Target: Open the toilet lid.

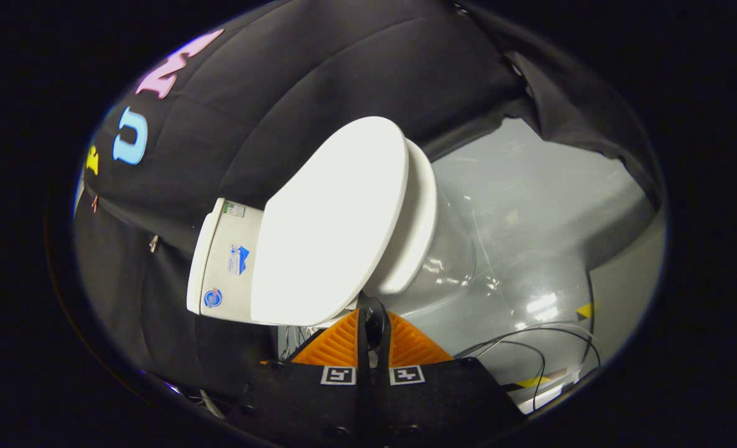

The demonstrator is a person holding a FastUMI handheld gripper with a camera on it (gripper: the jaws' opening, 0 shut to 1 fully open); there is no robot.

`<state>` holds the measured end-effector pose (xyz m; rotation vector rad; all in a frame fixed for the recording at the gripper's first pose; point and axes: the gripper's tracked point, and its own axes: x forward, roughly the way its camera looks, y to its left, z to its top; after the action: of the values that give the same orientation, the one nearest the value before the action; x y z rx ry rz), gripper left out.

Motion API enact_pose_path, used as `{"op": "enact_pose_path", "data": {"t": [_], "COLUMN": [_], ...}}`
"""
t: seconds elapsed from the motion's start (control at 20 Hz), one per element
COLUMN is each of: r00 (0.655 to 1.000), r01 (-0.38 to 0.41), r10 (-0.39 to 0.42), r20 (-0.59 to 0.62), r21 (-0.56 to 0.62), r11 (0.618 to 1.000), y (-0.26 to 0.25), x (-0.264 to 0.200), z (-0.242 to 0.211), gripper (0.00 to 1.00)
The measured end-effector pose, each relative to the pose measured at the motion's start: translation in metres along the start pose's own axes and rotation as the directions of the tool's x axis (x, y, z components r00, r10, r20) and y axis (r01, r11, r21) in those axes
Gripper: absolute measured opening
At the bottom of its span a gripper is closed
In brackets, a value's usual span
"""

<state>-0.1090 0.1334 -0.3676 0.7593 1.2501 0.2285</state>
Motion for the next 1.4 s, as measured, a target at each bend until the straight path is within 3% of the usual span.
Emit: {"op": "enact_pose_path", "data": {"t": [0.2, 0.35, 0.55, 0.75, 0.95, 1.2, 1.4], "r00": [0.997, 0.987, 0.953, 0.943, 0.918, 0.9, 0.904], "r01": [-0.001, 0.003, 0.021, 0.023, 0.089, 0.094, 0.028], "r10": [0.014, 0.044, 0.149, 0.172, 0.217, 0.291, 0.34], "r20": [0.077, 0.155, 0.265, 0.284, 0.333, 0.325, 0.259], "r21": [-0.169, -0.291, -0.545, -0.573, -0.705, -0.796, -0.83], "r11": [0.986, 0.957, 0.838, 0.819, 0.703, 0.598, 0.558], "y": [0.047, 0.109, 0.206, 0.262, 0.304, 0.373, 0.427], "x": [-0.038, -0.064, -0.089, -0.094, -0.097, -0.085, -0.065], "z": [0.017, 0.032, 0.04, 0.042, 0.036, 0.018, -0.005], "gripper": [0.05, 0.05, 0.05, 0.05, 0.05, 0.05, 0.05]}}
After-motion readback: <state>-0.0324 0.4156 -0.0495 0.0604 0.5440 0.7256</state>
